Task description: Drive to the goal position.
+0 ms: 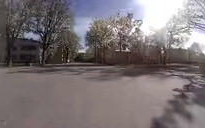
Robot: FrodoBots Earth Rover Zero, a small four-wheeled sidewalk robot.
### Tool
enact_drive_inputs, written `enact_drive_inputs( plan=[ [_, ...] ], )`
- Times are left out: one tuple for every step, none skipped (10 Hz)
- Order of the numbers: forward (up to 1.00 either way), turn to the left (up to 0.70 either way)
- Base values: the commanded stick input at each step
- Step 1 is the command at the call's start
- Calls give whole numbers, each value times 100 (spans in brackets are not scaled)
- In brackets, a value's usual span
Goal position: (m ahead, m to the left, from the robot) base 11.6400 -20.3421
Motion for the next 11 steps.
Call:
enact_drive_inputs(
  plan=[
    [100,29],
    [100,0],
    [100,0],
    [100,0],
    [100,0],
    [100,0],
    [100,0],
    [100,0],
    [100,0],
    [100,0],
    [100,0]
  ],
)
